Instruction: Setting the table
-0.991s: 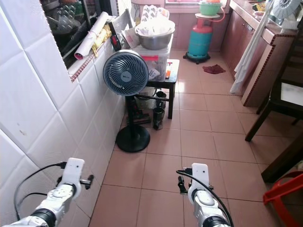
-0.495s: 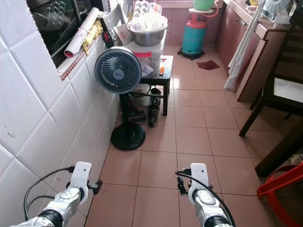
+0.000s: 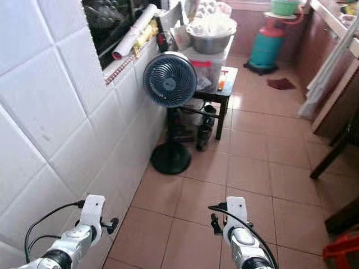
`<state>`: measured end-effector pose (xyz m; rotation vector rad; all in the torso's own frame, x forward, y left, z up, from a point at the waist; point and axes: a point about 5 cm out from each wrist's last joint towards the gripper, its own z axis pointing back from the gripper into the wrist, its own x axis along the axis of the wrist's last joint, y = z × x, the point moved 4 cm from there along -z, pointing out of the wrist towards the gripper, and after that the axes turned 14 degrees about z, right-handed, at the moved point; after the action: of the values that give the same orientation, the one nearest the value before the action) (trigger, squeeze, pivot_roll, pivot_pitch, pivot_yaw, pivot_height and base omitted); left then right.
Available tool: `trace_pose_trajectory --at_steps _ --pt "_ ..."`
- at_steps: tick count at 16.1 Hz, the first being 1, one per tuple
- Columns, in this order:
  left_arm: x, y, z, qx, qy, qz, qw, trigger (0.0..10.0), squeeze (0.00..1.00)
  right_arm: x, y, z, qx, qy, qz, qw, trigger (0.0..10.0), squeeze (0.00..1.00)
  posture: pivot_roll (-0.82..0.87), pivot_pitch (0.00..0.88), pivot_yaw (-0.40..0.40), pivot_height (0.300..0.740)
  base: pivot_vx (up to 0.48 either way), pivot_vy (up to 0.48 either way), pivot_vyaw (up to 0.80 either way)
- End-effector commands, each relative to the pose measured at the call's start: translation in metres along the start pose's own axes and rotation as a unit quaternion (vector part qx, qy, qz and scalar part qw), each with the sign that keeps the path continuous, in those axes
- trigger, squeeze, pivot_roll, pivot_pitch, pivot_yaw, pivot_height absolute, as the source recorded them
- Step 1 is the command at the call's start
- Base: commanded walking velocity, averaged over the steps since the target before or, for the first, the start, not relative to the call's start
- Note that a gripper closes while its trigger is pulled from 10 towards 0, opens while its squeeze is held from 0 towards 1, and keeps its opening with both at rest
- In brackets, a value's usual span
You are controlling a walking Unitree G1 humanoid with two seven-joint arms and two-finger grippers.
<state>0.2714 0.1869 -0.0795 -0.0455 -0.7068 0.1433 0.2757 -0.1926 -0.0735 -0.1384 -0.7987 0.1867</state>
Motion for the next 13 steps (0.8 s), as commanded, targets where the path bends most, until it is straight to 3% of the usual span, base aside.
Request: trace_pose_trajectory --at_steps 1,4,13 --pt "-0.0005 0.0033 0.0003 0.003 0.004 -0.005 1.0 10.0 0.0 -0.0024 -0.0009 0.0 -0.003 0.009 -0.011 1.0 10.0 0.0 0.09 0.0 0.006 0.74 0.0 0.0 0.0" --pt "-0.0044 0.0072 0.0011 0.005 0.009 -0.006 1.0 10.0 0.0 -0.0037 -0.0016 0.0001 -0.007 0.014 -0.011 1.0 10.0 0.0 0.08 0.0 0.008 0.74 0.0 -0.08 0.0" --pt "-0.0086 0.0109 0.002 0.008 0.013 -0.001 1.0 10.0 0.0 -0.0071 -0.0001 0.0007 -0.006 0.017 -0.011 1.0 10.0 0.0 0.07 0.0 0.013 0.74 0.0 -0.376 0.0"
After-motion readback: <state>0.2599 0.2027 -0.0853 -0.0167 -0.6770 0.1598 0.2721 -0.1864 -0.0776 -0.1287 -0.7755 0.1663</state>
